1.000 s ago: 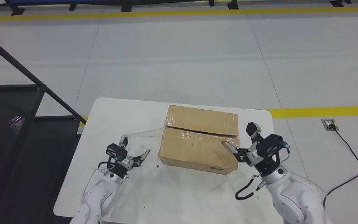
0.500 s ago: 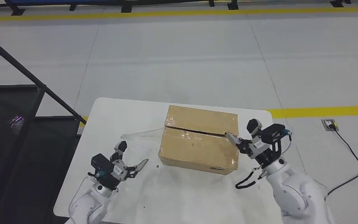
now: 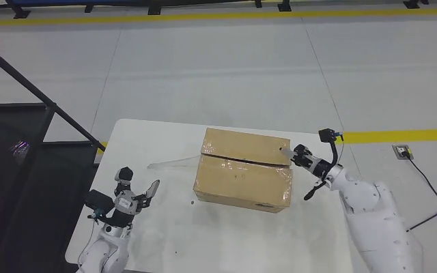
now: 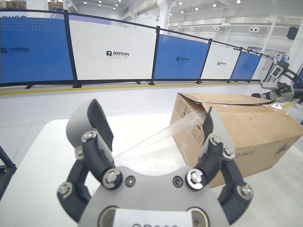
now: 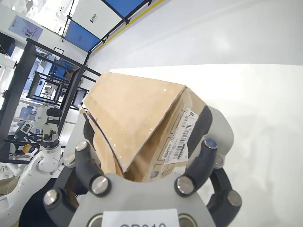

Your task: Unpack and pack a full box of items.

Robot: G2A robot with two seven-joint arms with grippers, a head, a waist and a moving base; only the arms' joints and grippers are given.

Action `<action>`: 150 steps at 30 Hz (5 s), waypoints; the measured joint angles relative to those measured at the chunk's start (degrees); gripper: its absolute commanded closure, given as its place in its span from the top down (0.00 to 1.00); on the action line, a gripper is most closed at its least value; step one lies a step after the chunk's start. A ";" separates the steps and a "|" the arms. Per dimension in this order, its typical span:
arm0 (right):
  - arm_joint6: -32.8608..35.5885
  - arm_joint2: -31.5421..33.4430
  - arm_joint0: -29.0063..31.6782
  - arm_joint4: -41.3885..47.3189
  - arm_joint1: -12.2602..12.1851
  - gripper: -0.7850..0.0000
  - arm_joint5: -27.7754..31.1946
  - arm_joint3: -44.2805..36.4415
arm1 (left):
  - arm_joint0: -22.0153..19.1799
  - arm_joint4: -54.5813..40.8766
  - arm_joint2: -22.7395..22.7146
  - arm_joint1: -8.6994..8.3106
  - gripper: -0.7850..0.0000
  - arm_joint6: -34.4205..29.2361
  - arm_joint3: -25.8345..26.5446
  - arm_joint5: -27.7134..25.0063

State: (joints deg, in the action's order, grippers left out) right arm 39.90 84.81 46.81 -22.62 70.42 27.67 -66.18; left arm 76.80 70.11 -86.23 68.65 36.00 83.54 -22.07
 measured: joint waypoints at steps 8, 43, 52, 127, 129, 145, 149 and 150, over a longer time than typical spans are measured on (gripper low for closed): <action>1.40 -2.81 -1.92 3.69 0.02 1.00 5.33 3.74 | -0.72 -0.60 0.12 0.13 1.00 -0.69 -1.07 0.50; 1.71 -4.11 3.91 8.35 -1.47 1.00 9.98 -7.32 | -0.47 -7.99 -0.11 0.76 1.00 -2.91 1.09 1.44; 21.37 -4.42 1.89 26.38 -2.81 1.00 7.44 -2.68 | -2.25 -14.10 -0.06 1.16 1.00 -5.52 -0.42 0.31; 12.61 -47.92 -8.88 66.77 -27.22 1.00 24.11 -18.44 | -1.41 5.75 1.62 -2.01 1.00 -19.62 -1.89 -20.51; 12.33 -47.85 -8.69 66.88 -27.20 1.00 23.82 -18.44 | -1.59 5.74 2.09 -1.99 1.00 -19.30 -2.00 -20.40; 4.89 -45.82 -6.40 68.15 -26.64 1.00 8.36 -18.49 | -2.57 5.29 5.36 -2.01 1.00 -18.72 -1.73 -20.60; 3.75 -45.42 -6.55 69.09 -26.00 1.00 0.12 -17.41 | -2.73 5.74 6.11 -2.05 1.00 -18.86 -1.43 -20.83; 3.44 -45.32 -6.67 69.16 -25.83 1.00 -1.35 -17.01 | -2.75 5.83 6.28 -2.07 1.00 -18.88 -1.38 -20.88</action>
State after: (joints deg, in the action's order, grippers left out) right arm 43.34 39.48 40.14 46.54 44.59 26.33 -83.19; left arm 74.06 75.94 -79.95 66.59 17.12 82.16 -42.96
